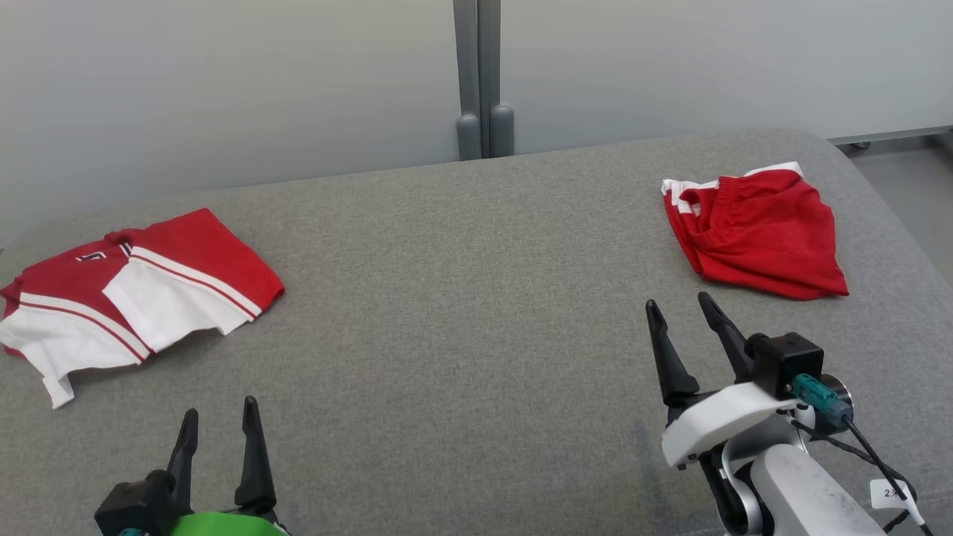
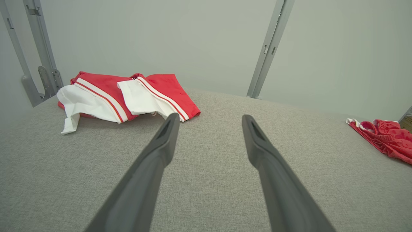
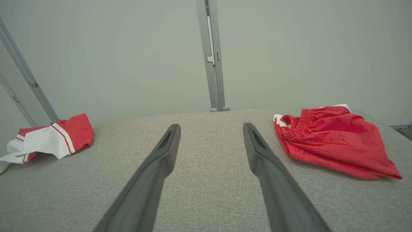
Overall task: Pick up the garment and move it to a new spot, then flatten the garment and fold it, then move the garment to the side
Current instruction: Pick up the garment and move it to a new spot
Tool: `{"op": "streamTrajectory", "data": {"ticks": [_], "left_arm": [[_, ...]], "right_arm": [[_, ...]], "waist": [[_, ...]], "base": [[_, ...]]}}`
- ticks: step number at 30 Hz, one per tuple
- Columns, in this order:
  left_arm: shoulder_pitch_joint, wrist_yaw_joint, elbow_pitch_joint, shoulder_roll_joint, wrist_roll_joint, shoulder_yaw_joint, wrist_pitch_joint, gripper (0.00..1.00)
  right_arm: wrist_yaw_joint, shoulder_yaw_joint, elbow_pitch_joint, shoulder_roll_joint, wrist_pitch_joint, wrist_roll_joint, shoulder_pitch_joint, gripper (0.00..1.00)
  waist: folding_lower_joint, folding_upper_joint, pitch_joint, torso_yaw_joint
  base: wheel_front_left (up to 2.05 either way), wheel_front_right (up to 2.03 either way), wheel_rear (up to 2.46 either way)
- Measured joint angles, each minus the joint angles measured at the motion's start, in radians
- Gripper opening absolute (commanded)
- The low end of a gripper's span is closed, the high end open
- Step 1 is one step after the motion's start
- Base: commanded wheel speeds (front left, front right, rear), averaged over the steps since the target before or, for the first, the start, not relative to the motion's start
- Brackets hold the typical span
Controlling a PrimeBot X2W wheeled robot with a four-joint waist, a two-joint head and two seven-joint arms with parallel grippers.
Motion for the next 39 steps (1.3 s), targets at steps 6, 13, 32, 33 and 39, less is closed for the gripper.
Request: {"op": "streamTrajectory", "data": {"ticks": [6,13,32,33,39], "left_arm": [[0.0,0.0,0.002,0.0,0.0,-0.008,-0.003,1.0],[0.0,0.0,0.006,-0.002,0.0,-0.02,-0.007,1.0],[0.006,0.0,-0.001,-0.003,0.033,0.05,-0.009,1.0],[0.009,0.0,-0.001,-0.003,0.034,0.049,-0.009,1.0],[0.019,0.0,-0.006,-0.003,0.047,0.01,-0.007,1.0]], "right_arm": [[0.0,-0.023,-0.013,0.01,0.0,-0.014,0.022,1.0],[0.0,-0.055,-0.036,0.012,0.0,-0.03,0.047,1.0],[0.019,0.026,-0.061,0.057,0.0,-0.046,0.054,1.0],[0.019,0.028,-0.061,0.057,0.0,-0.046,0.054,1.0],[0.018,0.01,-0.061,0.059,0.0,-0.046,0.055,1.0]], "waist": [[0.0,0.0,-0.001,0.008],[0.0,0.0,-0.003,0.037],[0.0,0.0,-0.018,0.242],[0.0,0.0,-0.02,0.255],[0.0,0.0,-0.026,0.334]], "base": [[0.0,0.0,0.0],[0.0,0.0,0.0],[0.0,0.0,0.0],[0.0,0.0,0.0],[0.0,0.0,0.0]]}}
